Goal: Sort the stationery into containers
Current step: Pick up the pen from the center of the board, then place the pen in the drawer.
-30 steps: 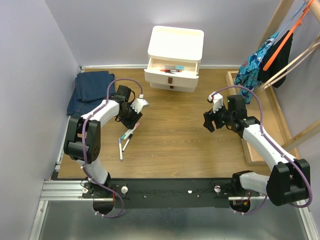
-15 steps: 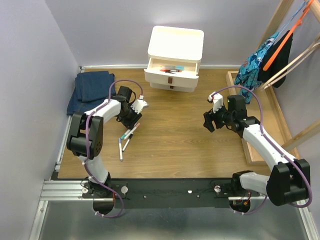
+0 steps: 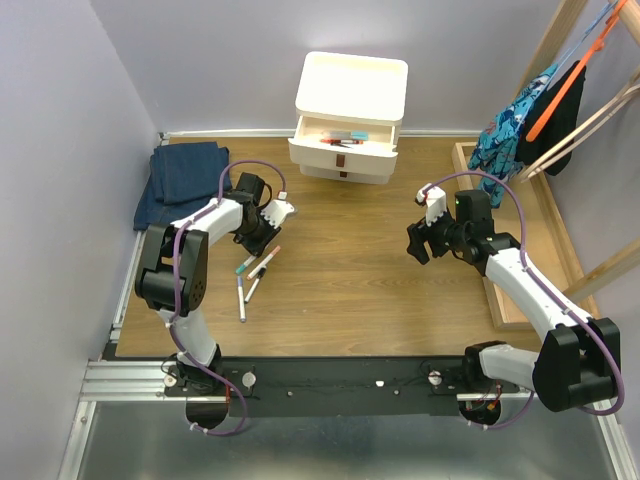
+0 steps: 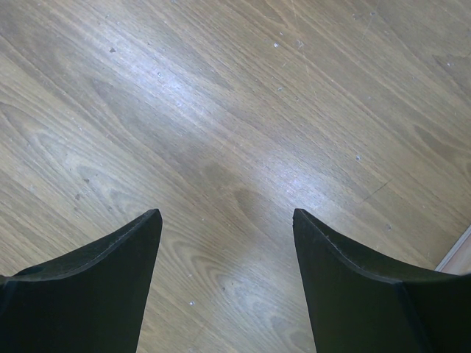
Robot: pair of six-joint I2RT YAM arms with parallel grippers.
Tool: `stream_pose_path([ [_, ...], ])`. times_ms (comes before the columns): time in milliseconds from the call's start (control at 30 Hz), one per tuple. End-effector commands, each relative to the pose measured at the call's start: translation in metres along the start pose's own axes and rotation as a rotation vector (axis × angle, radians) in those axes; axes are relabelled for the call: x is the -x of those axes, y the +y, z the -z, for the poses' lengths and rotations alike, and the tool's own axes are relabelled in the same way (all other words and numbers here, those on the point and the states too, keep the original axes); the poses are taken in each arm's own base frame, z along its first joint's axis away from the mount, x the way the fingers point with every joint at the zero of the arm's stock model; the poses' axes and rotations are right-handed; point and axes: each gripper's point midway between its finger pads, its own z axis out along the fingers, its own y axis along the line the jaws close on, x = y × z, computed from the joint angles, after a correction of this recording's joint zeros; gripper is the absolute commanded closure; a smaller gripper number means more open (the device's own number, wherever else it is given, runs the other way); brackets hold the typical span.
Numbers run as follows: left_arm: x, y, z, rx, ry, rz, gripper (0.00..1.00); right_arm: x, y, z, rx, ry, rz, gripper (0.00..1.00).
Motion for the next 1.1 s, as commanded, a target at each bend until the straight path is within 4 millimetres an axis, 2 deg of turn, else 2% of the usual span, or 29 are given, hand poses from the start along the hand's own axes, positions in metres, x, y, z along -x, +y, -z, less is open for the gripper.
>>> stream_pose_path([
  [0,-0.009,-0.007,-0.008,-0.049,0.041,0.033,0.80,0.009,-0.004,0.001,-0.007,-0.021,0.001,0.20],
  [67,-0.001,-0.009,0.000,-0.060,0.020,0.050,0.87,0.008,-0.004,0.001,-0.010,-0.021,0.004,0.20],
  [167,0.032,-0.006,0.026,-0.074,-0.067,0.050,0.90,0.008,-0.005,0.001,-0.015,-0.024,0.004,0.20],
  [200,0.061,-0.001,0.050,-0.060,-0.145,0.045,0.90,0.008,-0.005,0.001,-0.016,-0.022,0.005,0.20],
  [267,0.096,0.004,0.081,-0.055,-0.245,0.029,0.90,0.008,-0.005,0.000,-0.014,-0.023,0.005,0.20],
  [300,0.130,0.013,0.114,-0.021,-0.332,0.014,0.90,0.008,-0.005,0.000,-0.014,-0.023,0.005,0.20],
  [367,0.169,0.008,0.151,-0.034,-0.442,-0.034,0.90,0.009,-0.006,-0.001,-0.015,-0.024,0.006,0.20],
  [400,0.199,0.011,0.184,-0.012,-0.524,-0.074,0.90,0.008,-0.005,-0.001,-0.013,-0.023,0.007,0.20],
  [500,0.253,-0.004,0.231,-0.024,-0.685,-0.179,0.90,0.010,-0.006,-0.002,-0.013,-0.029,0.009,0.20],
  [533,0.265,-0.006,0.237,-0.020,-0.719,-0.196,0.90,0.009,-0.006,-0.003,-0.013,-0.028,0.008,0.20],
  [567,0.278,-0.016,0.242,-0.032,-0.760,-0.234,0.90,0.010,-0.006,-0.003,-0.011,-0.027,0.008,0.20],
  [600,0.295,-0.014,0.249,-0.004,-0.826,-0.270,0.90,0.011,-0.007,-0.003,-0.012,-0.031,0.007,0.20],
  [633,0.305,-0.014,0.252,0.014,-0.855,-0.290,0.90,0.012,-0.006,-0.003,-0.010,-0.030,0.009,0.20],
  [667,0.314,-0.014,0.253,0.030,-0.879,-0.315,0.89,0.013,-0.007,-0.003,-0.011,-0.032,0.009,0.20],
  [700,0.325,-0.016,0.242,0.024,-0.883,-0.337,0.89,0.014,-0.007,-0.003,-0.010,-0.033,0.009,0.20],
  [733,0.336,-0.017,0.253,0.044,-0.920,-0.366,0.89,0.015,-0.007,-0.002,-0.011,-0.033,0.010,0.20],
  [767,0.343,-0.017,0.252,0.052,-0.931,-0.378,0.89,0.017,-0.008,-0.001,-0.014,-0.036,0.012,0.20],
  [800,0.353,-0.015,0.244,0.061,-0.941,-0.391,0.89,0.019,-0.009,-0.001,-0.017,-0.040,0.015,0.20],
  [867,0.364,-0.012,0.246,0.083,-0.978,-0.408,0.89,0.018,-0.010,0.000,-0.023,-0.036,0.016,0.20],
  [900,0.371,-0.008,0.242,0.101,-0.993,-0.423,0.89,0.017,-0.009,0.000,-0.023,-0.036,0.016,0.20],
  [1067,0.382,0.006,0.216,0.134,-0.987,-0.434,0.88,0.013,-0.007,0.002,-0.022,-0.035,0.011,0.20],
])
